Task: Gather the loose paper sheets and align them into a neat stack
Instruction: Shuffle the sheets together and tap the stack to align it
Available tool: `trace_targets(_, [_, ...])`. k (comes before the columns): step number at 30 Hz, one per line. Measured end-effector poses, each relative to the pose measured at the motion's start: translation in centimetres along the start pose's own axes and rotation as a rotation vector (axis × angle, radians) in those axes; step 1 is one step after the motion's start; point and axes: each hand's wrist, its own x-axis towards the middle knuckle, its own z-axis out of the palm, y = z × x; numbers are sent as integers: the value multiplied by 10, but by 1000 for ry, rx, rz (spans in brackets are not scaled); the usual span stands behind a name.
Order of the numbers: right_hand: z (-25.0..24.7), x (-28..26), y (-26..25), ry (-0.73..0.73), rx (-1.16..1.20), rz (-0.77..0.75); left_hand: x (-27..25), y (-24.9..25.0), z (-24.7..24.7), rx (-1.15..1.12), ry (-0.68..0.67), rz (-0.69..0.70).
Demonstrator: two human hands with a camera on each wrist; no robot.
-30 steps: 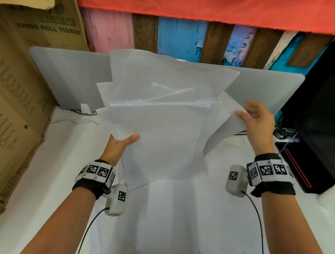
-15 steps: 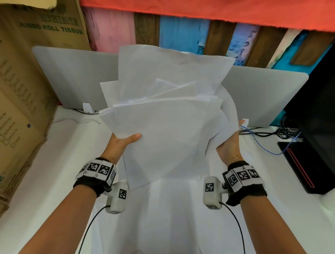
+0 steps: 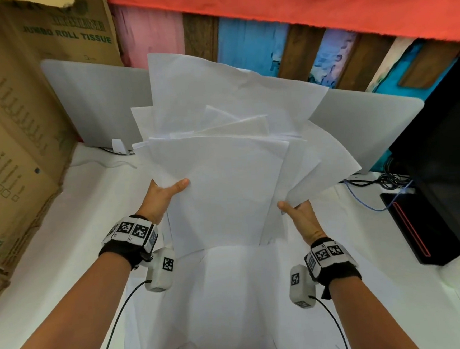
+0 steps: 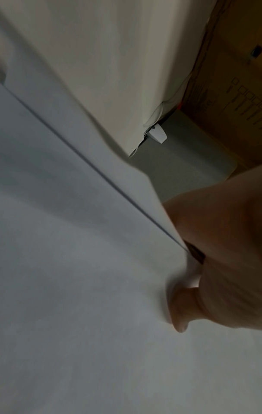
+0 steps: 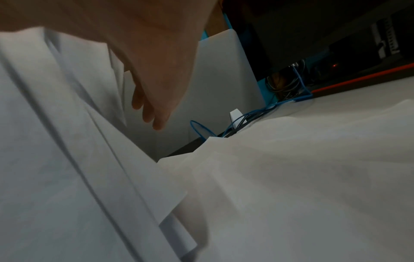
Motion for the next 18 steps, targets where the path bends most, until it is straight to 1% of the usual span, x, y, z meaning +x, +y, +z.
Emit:
trace_targets(3, [0,8,-12,-80,-22,30,1,-1,-3,6,-47,-39])
trace_targets(9, [1,20,-45,-48,84,-84,1,-1,-6,-1,-71,-41])
trace_targets(12, [5,21,-56,-72,143,-118,3,-1,-9,15,-124,-59])
trace_targets(14, [5,23,-58,-68,191,-90,4,-1,-10,17,-161,-84])
trace_targets(16, [4,27,-54,-71,278,-62,4,0,-10,10,-170,-94])
trace_targets(18, [4,25,-48,-97,271,-29,3,1,-9,-11,-162,-94])
